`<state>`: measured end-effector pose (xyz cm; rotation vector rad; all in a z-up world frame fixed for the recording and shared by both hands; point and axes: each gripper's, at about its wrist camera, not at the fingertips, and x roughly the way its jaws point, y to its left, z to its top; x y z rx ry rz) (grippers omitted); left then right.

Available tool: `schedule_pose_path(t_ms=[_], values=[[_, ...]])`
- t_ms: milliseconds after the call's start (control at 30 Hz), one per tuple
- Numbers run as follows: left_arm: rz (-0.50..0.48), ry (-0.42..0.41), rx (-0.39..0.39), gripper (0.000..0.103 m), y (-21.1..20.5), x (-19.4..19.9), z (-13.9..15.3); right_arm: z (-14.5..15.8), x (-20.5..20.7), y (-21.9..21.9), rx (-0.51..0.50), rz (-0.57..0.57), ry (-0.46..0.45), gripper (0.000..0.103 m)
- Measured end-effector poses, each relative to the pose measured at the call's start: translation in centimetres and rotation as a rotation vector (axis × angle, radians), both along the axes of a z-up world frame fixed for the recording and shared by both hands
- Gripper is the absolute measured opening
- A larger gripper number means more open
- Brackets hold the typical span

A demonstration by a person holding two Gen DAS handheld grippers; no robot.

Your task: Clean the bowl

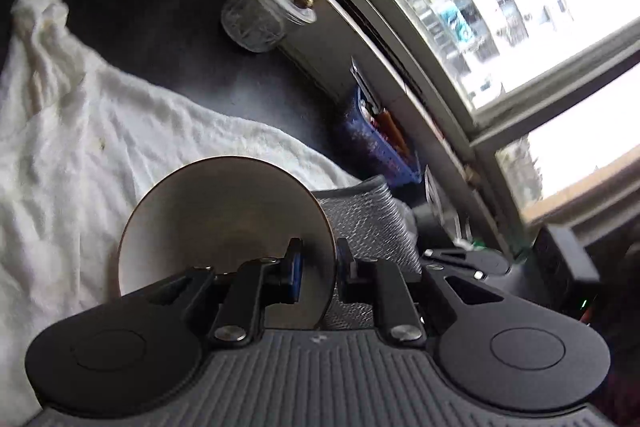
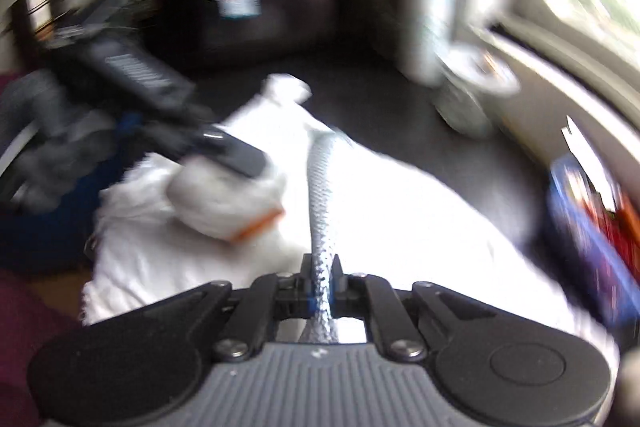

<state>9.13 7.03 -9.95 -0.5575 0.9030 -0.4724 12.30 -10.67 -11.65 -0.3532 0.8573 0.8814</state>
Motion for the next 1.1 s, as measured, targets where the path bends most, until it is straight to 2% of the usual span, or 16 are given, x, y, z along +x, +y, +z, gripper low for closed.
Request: schedule_pose_path(t_ms=[67, 100, 133, 167, 233, 333, 400, 467, 500, 667, 767, 800, 867, 900, 933, 1100], values=[[-0.081, -0.055, 0.146, 0.016, -1.9, -0.1, 1.0, -0.4, -0.1, -0.4, -0.06, -0.045, -0.022, 0.032], [-0.114, -0.081, 0.206, 0.016, -2.8, -0.2, 1.3, -0.4, -0.3, -0.6, -0.091, -0.072, -0.046, 0.043], [-0.142, -0.101, 0.259, 0.016, -3.5, -0.4, 1.4, -0.3, -0.4, -0.9, -0.114, -0.103, -0.074, 0.049], [-0.188, -0.132, 0.355, 0.016, -4.9, -0.6, 1.6, -0.2, -0.5, -1.3, -0.125, -0.122, -0.088, 0.049], [-0.233, -0.148, 0.428, 0.016, -6.4, -1.0, 1.5, 0.3, -0.7, -2.2, -0.15, -0.153, -0.125, 0.053], [-0.29, -0.17, 0.467, 0.019, -7.8, -2.0, 1.7, 1.0, -1.5, -3.3, -0.238, -0.17, -0.219, 0.055], [-0.304, -0.179, 0.481, 0.022, -8.3, -2.5, 1.8, 1.8, -2.6, -4.3, -0.267, -0.15, -0.282, 0.056], [-0.304, -0.188, 0.496, 0.022, -8.7, -3.1, 1.9, 2.5, -4.0, -4.8, -0.281, -0.106, -0.33, 0.061], [-0.296, -0.191, 0.502, 0.022, -8.7, -3.4, 2.1, 2.6, -5.0, -5.1, -0.282, -0.062, -0.345, 0.065], [-0.27, -0.199, 0.512, 0.022, -8.6, -4.3, 3.0, 0.3, -9.4, -4.0, -0.363, 0.198, -0.385, 0.065], [-0.233, -0.188, 0.485, 0.022, -8.1, -4.9, 3.5, -1.7, -10.3, -3.0, -0.434, 0.281, -0.422, 0.061], [-0.221, -0.184, 0.476, 0.022, -7.9, -5.1, 3.7, -2.1, -10.2, -2.9, -0.434, 0.285, -0.427, 0.056], [-0.197, -0.177, 0.458, 0.022, -7.5, -5.5, 4.1, -2.5, -9.4, -2.6, -0.424, 0.273, -0.408, 0.04], [-0.186, -0.174, 0.451, 0.022, -7.4, -5.7, 4.2, -2.7, -8.8, -2.6, -0.426, 0.257, -0.385, 0.017], [-0.177, -0.172, 0.454, 0.022, -7.3, -5.8, 4.2, -2.8, -8.2, -2.6, -0.42, 0.237, -0.36, 0.003], [-0.084, -0.146, 0.431, 0.022, -5.8, -6.5, 4.6, 0.9, -5.2, -4.5, -0.172, 0.076, -0.183, 0.002]])
